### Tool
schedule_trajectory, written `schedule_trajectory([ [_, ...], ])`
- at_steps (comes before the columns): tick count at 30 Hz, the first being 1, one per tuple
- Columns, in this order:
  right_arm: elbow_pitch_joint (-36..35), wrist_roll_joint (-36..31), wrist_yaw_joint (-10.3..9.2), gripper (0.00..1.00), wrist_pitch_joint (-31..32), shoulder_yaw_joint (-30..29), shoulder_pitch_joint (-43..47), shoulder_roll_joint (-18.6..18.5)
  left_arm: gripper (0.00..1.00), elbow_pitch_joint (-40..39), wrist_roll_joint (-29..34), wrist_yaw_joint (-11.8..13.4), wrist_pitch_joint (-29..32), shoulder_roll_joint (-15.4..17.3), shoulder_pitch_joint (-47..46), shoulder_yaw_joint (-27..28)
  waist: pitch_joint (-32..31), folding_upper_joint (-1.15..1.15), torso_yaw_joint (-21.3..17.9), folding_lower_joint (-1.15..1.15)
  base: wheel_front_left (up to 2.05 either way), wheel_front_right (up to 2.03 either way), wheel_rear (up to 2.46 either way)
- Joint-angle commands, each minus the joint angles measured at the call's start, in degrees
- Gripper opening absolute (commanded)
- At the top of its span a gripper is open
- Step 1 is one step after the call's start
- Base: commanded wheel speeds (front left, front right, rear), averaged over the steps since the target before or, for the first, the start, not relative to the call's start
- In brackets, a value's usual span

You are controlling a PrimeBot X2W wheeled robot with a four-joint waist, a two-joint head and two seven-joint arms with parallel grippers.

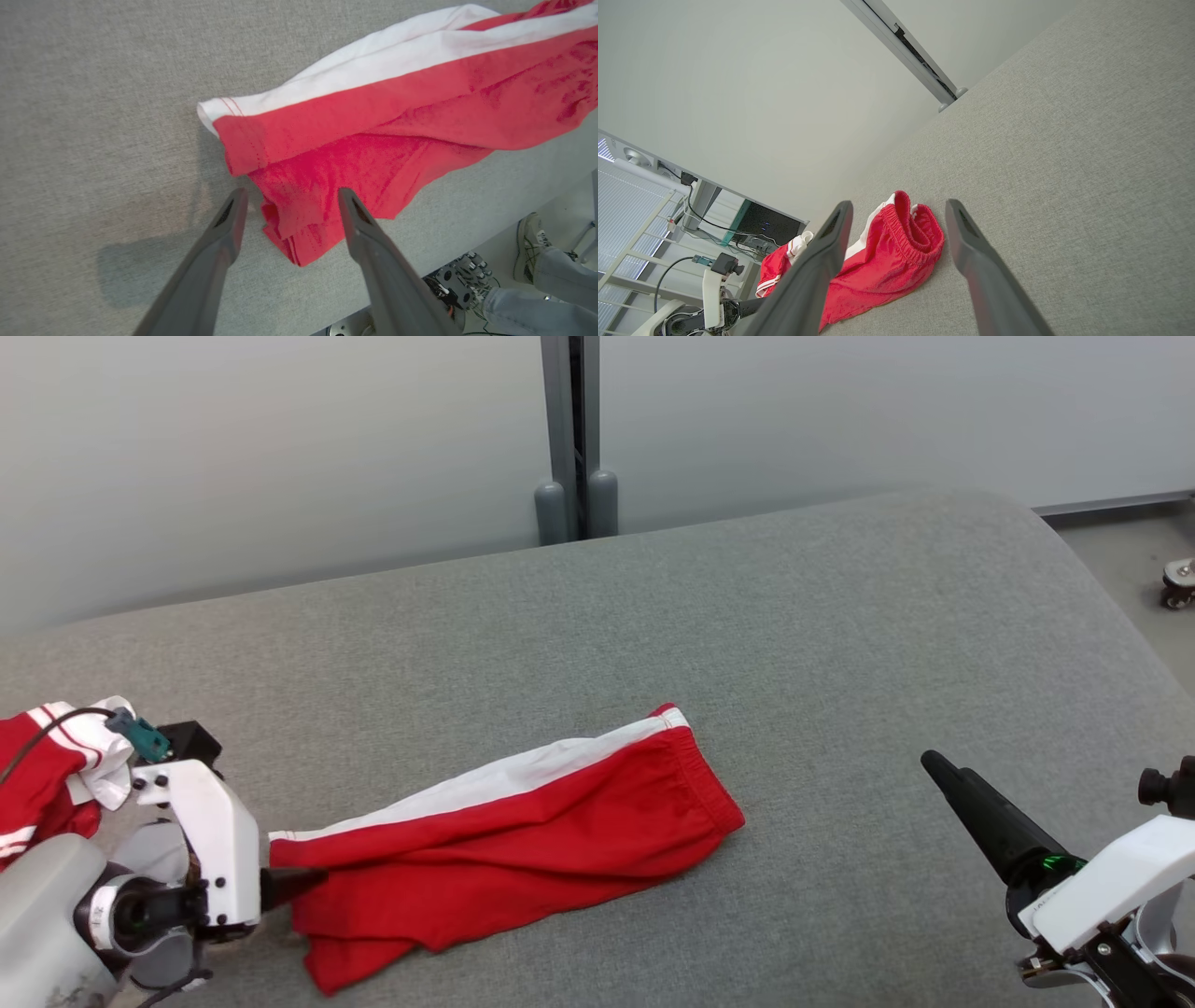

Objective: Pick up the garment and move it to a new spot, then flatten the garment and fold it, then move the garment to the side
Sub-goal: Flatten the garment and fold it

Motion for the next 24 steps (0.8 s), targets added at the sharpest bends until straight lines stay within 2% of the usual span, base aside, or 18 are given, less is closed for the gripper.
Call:
schedule_trajectory([
  [1, -0.17, -0.45, 0.14, 1.00, -0.12, -0.23, 0.43, -0.12, 1.00, 0.01, 1.76, -0.50, -1.05, 1.02, -1.14, -0.17, -0.50, 0.00, 0.46, 0.00, 0.00, 0.00, 0.00],
  [7, -0.92, -2.21, 0.14, 1.00, -2.26, -0.41, 1.38, -0.21, 1.00, -2.91, 7.65, -1.82, -11.55, 2.19, -2.21, 1.17, -1.97, 0.00, 2.37, 0.00, 0.00, 0.00, 0.00],
  [11, -1.90, -5.93, 0.14, 1.00, -6.88, 0.06, 1.40, -1.05, 1.00, -6.58, 10.06, -0.25, -21.33, 1.82, 0.81, 3.18, -2.53, 0.00, 3.40, 0.00, 0.00, 0.00, 0.00],
  [14, -1.96, -8.13, 0.14, 1.00, -10.54, 0.91, 1.82, -1.91, 1.00, -10.14, 10.92, 2.15, -29.20, 1.69, 4.07, 5.53, -2.80, 0.00, 4.19, 0.00, 0.00, 0.00, 0.00],
  [18, -1.03, -9.73, 0.14, 1.00, -15.80, 0.93, 2.75, -2.69, 1.00, -15.22, 13.39, 6.73, -40.57, 1.11, 9.28, 8.10, -2.96, 0.00, 5.50, 0.00, 0.00, 0.00, 0.00],
  [24, 1.26, -12.41, 0.14, 1.00, -24.15, 1.46, 5.26, -2.41, 1.00, -21.49, 15.76, 11.74, -54.49, -2.37, 17.61, 10.66, -2.91, 0.00, 7.65, 0.00, 0.00, 0.00, 0.00],
])
